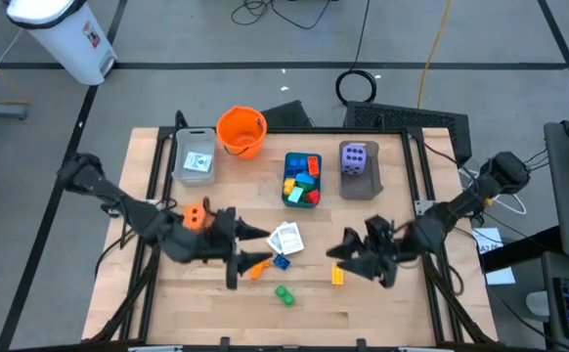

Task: Pick & Place Toys
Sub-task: Put the brown deck of cards into the gray bin

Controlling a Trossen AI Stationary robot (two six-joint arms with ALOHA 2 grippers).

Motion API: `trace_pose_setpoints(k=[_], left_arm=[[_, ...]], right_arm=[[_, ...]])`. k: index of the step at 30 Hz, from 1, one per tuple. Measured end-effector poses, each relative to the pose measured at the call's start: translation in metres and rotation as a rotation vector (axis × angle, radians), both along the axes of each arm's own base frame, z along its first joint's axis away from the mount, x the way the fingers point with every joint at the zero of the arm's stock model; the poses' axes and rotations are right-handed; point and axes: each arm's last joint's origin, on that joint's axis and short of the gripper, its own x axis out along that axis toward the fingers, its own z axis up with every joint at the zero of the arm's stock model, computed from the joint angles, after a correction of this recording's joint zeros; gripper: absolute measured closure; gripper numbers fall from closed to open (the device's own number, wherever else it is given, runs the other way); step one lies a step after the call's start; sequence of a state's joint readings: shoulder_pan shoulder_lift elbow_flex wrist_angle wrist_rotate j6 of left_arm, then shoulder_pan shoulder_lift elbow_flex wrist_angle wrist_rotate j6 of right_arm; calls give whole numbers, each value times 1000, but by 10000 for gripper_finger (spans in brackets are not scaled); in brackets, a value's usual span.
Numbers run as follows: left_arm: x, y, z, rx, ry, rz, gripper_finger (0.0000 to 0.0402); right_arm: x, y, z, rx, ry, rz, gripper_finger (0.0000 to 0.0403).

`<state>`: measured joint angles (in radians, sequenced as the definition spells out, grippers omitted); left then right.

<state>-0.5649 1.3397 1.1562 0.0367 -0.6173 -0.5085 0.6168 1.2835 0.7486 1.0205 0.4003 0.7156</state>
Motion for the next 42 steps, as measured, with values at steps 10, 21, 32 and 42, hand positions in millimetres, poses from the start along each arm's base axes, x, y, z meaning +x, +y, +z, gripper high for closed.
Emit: trace_pose_setpoints(k=[10, 21, 32, 42], left_arm=[[27, -26, -2, 477, 192, -35, 131], [34, -13, -3, 398, 203, 23, 131], [46, 10, -5, -42, 194, 114, 131], [54, 20, -7, -216, 253, -81, 131]], right_arm=[[-15, 21, -4, -117, 29, -31, 181], [-12, 23, -14, -189, 113, -22, 181], [-10, 20, -14, -98, 132, -15, 181], [25, -6, -22, -37, 469, -125, 181]])
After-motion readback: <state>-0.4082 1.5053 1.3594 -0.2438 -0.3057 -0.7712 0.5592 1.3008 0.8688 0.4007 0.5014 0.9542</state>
